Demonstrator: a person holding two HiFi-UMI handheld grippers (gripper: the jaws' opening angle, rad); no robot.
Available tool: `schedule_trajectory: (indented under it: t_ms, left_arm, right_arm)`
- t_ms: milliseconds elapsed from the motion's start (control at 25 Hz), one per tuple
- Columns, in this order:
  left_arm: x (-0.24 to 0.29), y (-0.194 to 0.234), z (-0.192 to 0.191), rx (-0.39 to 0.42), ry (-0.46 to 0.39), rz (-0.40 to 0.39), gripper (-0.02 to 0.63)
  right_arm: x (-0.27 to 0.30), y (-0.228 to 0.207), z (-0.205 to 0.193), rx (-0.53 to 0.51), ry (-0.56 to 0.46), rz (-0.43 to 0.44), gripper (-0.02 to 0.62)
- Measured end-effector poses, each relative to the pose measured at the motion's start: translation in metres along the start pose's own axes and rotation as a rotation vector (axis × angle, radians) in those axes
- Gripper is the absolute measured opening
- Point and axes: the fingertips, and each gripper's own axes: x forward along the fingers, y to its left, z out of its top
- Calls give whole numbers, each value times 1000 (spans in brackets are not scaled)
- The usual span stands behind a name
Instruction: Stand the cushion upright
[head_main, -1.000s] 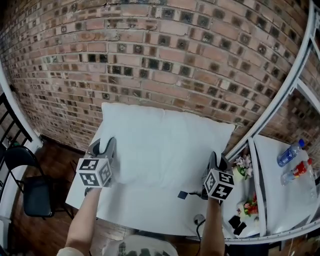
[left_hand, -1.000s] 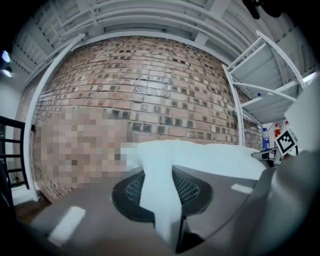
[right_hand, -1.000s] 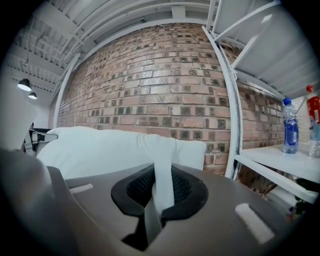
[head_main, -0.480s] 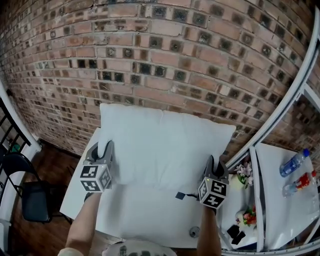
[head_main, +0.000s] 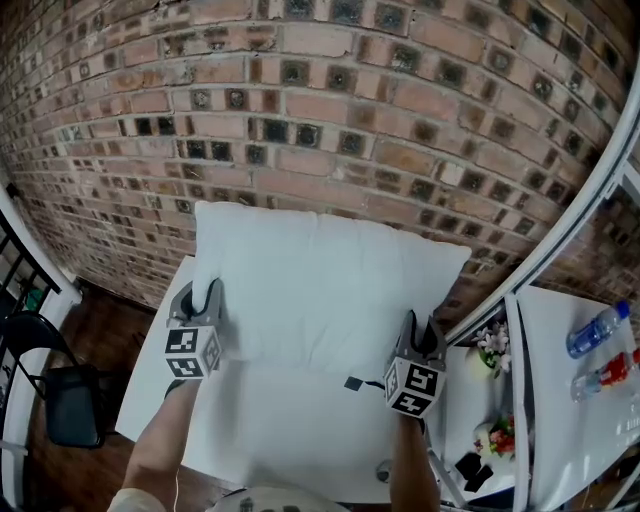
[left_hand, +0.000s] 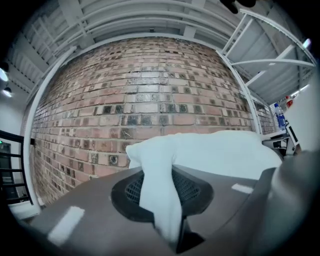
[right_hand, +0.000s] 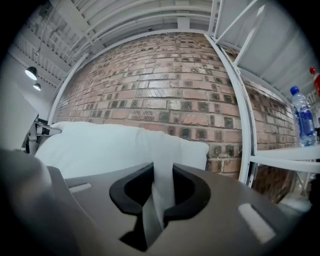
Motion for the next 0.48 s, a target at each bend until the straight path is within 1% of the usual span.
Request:
schedule_trajectory:
  t_ms: [120, 280, 480]
  left_arm:
    - [9, 2, -12, 14, 25, -2, 86]
    - [25, 5, -33, 9, 81, -3, 112]
    - [33, 5, -49, 3, 137, -35, 117]
  right_arm:
    - [7, 3, -11, -7, 18, 11, 68]
    - [16, 6, -26, -10, 61, 28, 88]
    - [25, 9, -38, 2, 100, 44, 109]
